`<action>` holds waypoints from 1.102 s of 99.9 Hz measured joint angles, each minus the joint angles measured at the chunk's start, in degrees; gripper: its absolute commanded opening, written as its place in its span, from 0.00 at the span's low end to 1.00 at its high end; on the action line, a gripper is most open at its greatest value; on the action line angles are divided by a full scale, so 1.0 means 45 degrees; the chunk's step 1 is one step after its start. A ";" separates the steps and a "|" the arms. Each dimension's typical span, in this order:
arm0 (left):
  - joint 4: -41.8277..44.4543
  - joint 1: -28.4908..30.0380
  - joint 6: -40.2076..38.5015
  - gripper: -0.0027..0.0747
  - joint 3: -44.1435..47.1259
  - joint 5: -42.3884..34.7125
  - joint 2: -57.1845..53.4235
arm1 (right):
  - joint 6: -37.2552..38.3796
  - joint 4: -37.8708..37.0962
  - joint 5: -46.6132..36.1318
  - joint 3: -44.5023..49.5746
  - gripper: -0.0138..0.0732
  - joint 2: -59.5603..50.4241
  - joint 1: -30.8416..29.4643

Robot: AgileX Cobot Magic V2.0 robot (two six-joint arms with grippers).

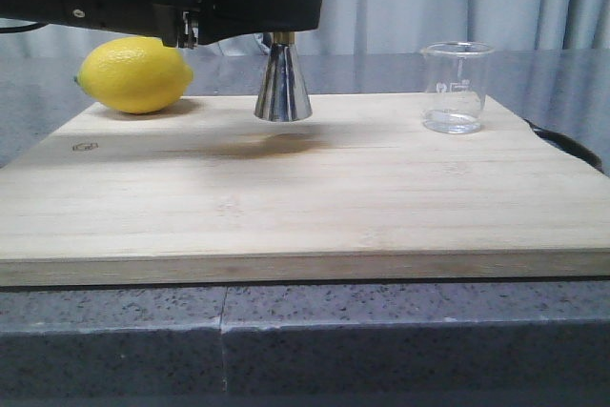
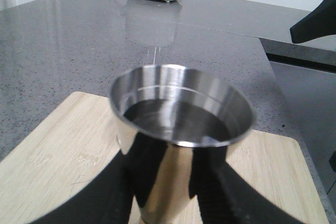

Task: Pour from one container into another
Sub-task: 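Lower the filled jigger onto the board with the left gripper and release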

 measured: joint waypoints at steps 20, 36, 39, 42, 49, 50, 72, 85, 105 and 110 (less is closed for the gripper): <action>0.0000 0.0000 0.0000 0.34 0.0000 0.0000 0.0088 | 0.0000 0.0000 0.0000 0.0000 0.82 0.0000 0.0000; 0.0000 0.0000 0.0000 0.34 0.0000 0.0000 0.0511 | 0.0000 0.0000 0.0000 0.0000 0.82 0.0000 0.0000; 0.0000 0.0000 0.0000 0.34 0.0000 0.0000 0.0613 | 0.0000 0.0000 0.0000 0.0000 0.82 0.0000 0.0000; 0.0000 0.0000 0.0050 0.34 0.0000 0.0000 0.0698 | 0.0000 0.0000 0.0000 0.0000 0.82 0.0000 0.0000; 0.0000 0.0000 0.0255 0.34 0.0000 0.0000 0.0863 | 0.0000 0.0000 0.0000 0.0000 0.82 0.0000 0.0000; 0.0000 0.0000 0.0258 0.34 0.0000 0.0000 0.0859 | 0.0000 0.0000 0.0000 0.0000 0.82 0.0000 0.0000; 0.0000 0.0000 0.0572 0.35 0.0000 0.0023 0.0918 | 0.0000 0.0000 0.0000 0.0000 0.82 0.0000 0.0000; 0.0000 0.0000 0.0572 0.39 -0.0011 0.0023 0.0918 | 0.0021 0.0000 0.0000 0.0000 0.82 0.0000 0.0000; -0.0052 0.0000 0.0581 0.69 -0.0011 0.0023 0.0918 | 0.0021 0.0000 0.0000 0.0000 0.82 0.0000 0.0000; -0.0052 0.0000 0.0525 0.72 -0.0011 0.0023 0.0918 | 0.0021 0.0000 0.0000 0.0000 0.82 0.0000 0.0000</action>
